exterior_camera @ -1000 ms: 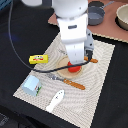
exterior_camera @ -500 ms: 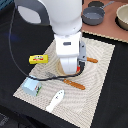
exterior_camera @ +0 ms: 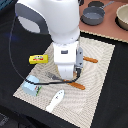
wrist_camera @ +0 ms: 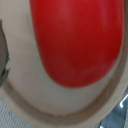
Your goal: Interact with the objects in diverse but meaningful ways.
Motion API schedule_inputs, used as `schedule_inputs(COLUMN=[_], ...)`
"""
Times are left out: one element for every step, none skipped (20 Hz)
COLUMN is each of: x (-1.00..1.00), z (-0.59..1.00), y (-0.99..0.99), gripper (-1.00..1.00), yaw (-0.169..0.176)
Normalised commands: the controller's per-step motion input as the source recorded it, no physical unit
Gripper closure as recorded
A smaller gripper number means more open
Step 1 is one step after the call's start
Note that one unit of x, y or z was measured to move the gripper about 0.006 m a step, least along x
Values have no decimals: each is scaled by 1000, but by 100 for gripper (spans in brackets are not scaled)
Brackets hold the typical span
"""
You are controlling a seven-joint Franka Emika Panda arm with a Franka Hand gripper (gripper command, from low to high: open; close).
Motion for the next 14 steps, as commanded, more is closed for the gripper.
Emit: schedule_inputs(x=[574,520,497,454,426,411,380,406,391,377,380,357,351,320], z=[0,-20,-43,-60,-69,-77,-80,-71,-69,-80,-80,-86,-94,-109], y=[31,29,20,34,34,40,29,40,34,26,23,29,31,11], gripper=[-100,-100,-100,-100,-100,100,100,100,100,100,100,100,100,100], yaw=[-23,-21,-18,-18,-18,-19,-19,-17,-17,-16,-15,-16,-15,-13])
